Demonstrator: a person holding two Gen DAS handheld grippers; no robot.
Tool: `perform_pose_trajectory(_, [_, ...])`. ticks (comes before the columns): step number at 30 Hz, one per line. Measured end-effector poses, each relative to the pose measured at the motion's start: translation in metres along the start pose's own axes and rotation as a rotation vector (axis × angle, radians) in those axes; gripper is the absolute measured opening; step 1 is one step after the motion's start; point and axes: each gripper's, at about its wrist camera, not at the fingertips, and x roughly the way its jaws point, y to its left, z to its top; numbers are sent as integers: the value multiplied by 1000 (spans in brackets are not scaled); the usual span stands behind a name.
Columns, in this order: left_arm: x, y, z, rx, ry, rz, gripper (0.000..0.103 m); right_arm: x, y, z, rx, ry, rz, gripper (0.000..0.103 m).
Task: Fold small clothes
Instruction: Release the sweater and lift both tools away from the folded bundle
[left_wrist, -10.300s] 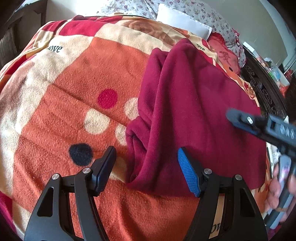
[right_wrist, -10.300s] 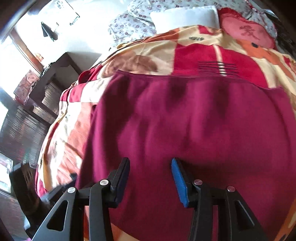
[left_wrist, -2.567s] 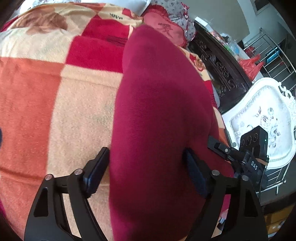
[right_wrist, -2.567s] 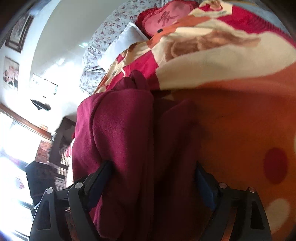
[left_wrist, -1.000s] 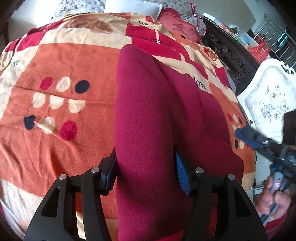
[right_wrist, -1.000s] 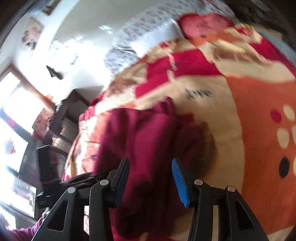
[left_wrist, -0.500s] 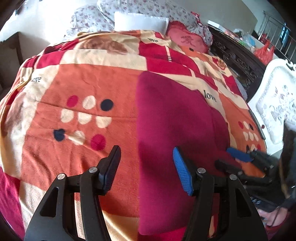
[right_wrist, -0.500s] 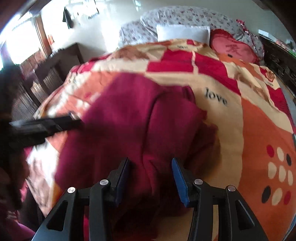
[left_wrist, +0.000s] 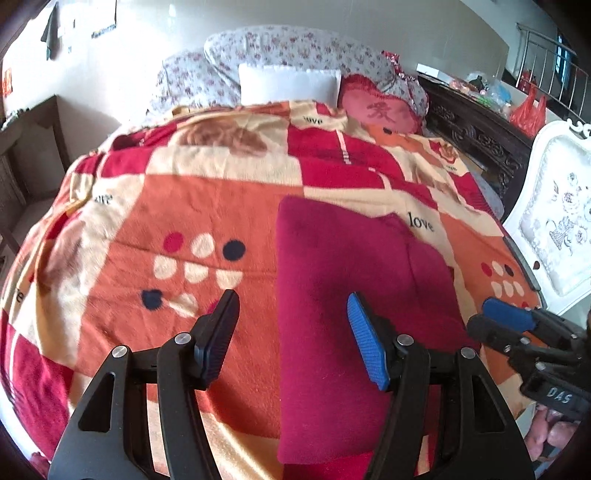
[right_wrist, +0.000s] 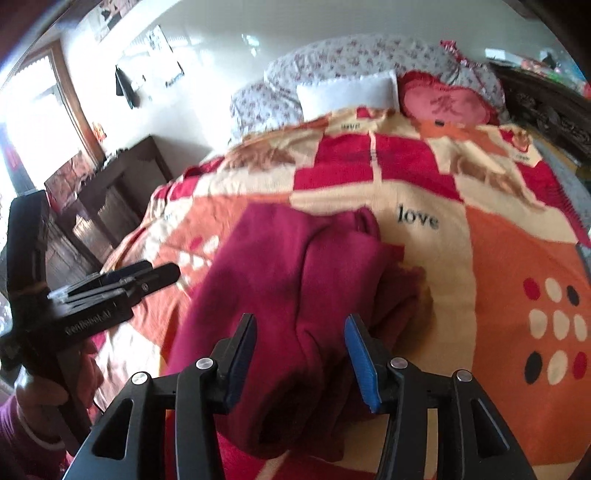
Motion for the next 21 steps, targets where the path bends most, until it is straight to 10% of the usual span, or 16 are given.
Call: perform_pose_trajectory(21, [-45, -7, 0, 34, -129, 42, 61, -36, 29, 8, 4, -129, -91, 67])
